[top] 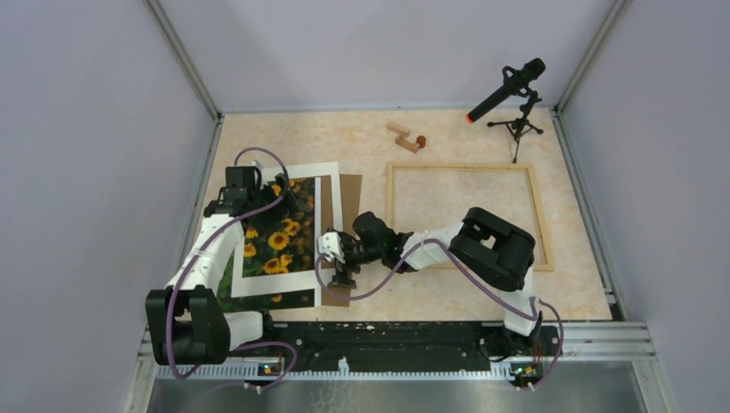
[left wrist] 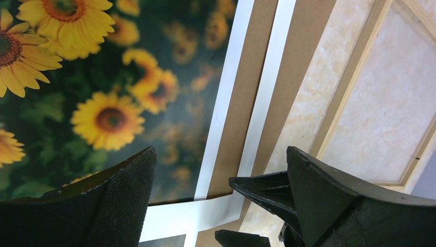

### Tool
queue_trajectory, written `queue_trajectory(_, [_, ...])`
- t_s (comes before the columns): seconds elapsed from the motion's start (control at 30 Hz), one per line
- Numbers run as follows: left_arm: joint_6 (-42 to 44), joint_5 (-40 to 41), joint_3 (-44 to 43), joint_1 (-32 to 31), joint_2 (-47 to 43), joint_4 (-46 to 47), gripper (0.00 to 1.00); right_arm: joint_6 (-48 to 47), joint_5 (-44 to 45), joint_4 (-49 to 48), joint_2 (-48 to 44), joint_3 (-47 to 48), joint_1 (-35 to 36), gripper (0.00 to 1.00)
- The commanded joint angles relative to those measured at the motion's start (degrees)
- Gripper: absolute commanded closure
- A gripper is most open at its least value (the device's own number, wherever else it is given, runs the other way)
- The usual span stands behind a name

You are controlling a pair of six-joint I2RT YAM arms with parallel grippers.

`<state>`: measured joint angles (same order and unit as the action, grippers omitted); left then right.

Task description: Put the photo into the frame

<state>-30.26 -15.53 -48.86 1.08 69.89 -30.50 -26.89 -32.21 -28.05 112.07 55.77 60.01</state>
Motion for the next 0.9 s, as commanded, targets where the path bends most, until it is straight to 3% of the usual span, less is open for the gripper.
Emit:
queue_trajectory(0.0, [1.08,0.58,0.32,0.11,-0.98,0.95,0.01,5.41,-0.97,-3.87,2.47,3.26,0.86,0.07])
queue_trajectory(0.33, [0.47,-0.50,0.72,0.16,0.07,1.72,0.01,12.54,-0.75,-5.20,4.47,3.78,1.47,0.16])
queue_trajectory(0.6, [0.37,-1.48,0.94,0.14,0.54,2.20,0.01,11.46,3.00,-6.37,5.06,2.42,2.93,0.16])
queue_trajectory(0.87, [0.55,-1.60,0.87,0.13,0.56,1.92,0.01,7.83,8.14,-4.46,4.95,2.46,4.06,0.22])
